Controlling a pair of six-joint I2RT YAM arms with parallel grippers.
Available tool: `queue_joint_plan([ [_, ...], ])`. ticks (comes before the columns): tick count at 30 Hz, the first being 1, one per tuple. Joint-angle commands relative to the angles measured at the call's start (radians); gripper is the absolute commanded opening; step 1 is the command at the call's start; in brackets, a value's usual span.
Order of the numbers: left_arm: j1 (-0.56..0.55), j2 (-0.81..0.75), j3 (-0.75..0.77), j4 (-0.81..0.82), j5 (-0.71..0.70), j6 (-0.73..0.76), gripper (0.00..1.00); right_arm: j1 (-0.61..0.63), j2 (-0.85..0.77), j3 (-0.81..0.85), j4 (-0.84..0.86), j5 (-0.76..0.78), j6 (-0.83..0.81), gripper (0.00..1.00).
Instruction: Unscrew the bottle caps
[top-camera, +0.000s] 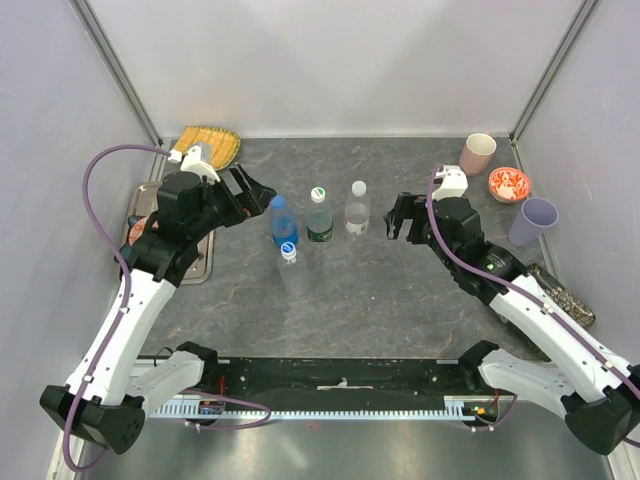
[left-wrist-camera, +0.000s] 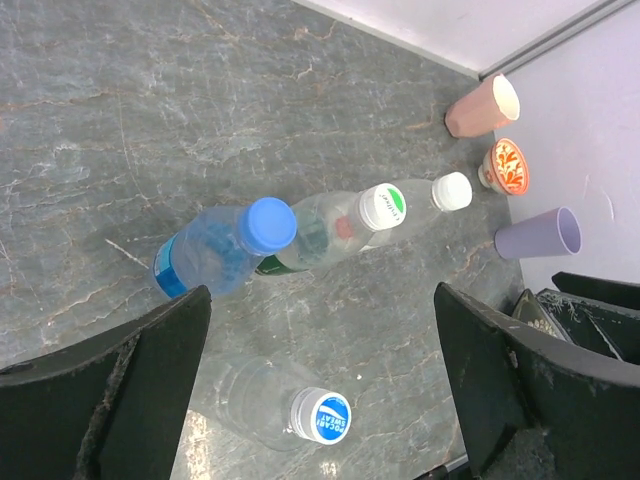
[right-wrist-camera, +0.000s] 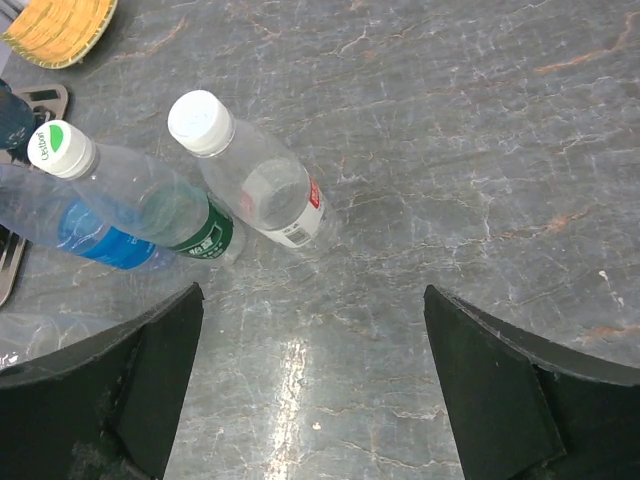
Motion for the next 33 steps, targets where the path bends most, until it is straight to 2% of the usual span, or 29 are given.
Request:
queue_joint_plan([
  [1, -0.001, -0.003, -0.014, 0.018, 0.043, 0.065, 1.00, 0.001, 0.031, 0.059, 0.069, -0.058, -0.001, 0.98],
  [6, -0.001, -0.051, -0.023, 0.007, 0.031, 0.152, 1.00, 0.001, 0.114, 0.095, 0.212, -0.021, 0.004, 0.95],
  [12, -0.001, -0.068, 0.017, -0.073, -0.027, 0.203, 1.00, 0.001, 0.319, 0.266, 0.206, 0.025, -0.032, 0.93],
  [18, -0.001, -0.115, -0.012, -0.074, -0.050, 0.211, 0.99, 0.001, 0.433, 0.333, 0.215, 0.002, -0.035, 0.92],
  [33, -0.001, -0.137, -0.048, -0.074, -0.041, 0.212, 0.99, 0.006, 0.560, 0.349, 0.243, -0.046, -0.016, 0.86],
])
